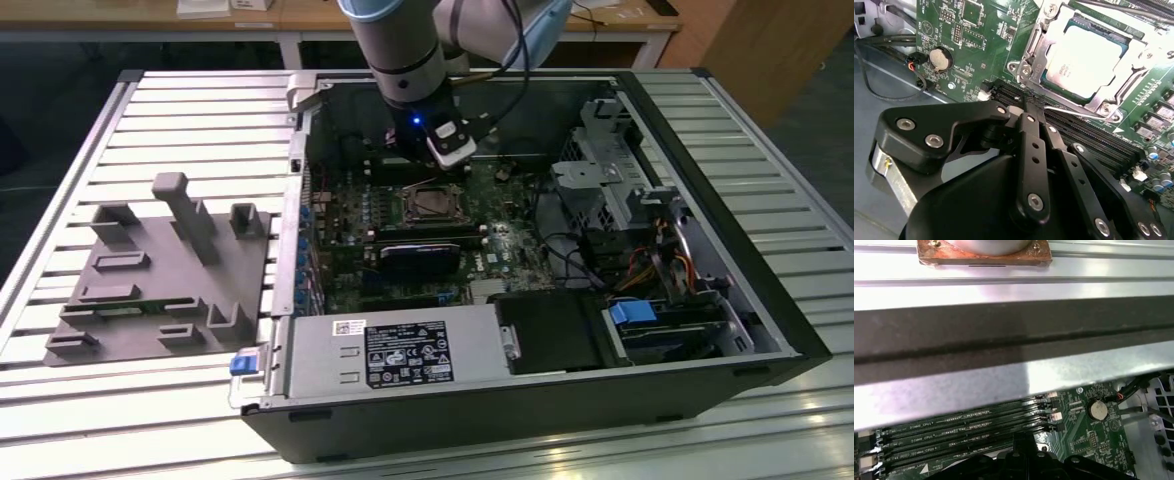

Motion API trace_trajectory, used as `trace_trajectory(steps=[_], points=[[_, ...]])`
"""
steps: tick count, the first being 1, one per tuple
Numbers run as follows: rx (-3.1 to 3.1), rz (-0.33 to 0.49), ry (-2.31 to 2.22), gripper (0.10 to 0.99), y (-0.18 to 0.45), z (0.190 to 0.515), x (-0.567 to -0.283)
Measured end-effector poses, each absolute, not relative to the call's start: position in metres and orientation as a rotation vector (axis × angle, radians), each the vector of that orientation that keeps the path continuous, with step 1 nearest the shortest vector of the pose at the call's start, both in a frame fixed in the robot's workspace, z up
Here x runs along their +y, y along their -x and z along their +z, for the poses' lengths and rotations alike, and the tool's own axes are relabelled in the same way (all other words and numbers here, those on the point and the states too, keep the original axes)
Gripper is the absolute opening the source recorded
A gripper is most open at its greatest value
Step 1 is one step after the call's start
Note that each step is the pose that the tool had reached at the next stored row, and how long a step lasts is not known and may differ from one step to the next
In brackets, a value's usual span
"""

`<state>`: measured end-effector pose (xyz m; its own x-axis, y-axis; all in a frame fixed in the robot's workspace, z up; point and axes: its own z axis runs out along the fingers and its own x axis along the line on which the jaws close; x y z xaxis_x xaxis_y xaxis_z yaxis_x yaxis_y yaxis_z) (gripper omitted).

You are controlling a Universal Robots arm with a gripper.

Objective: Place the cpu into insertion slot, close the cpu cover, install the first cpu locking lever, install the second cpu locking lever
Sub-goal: 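Install the first cpu locking lever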

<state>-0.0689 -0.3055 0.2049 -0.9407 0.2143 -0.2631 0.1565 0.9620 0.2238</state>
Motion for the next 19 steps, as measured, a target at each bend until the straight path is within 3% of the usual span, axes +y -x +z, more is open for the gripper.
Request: trace_trajectory(steps=[19], points=[[2.797, 0.265, -0.416, 0.102, 0.0733, 0.2032, -0.2951]])
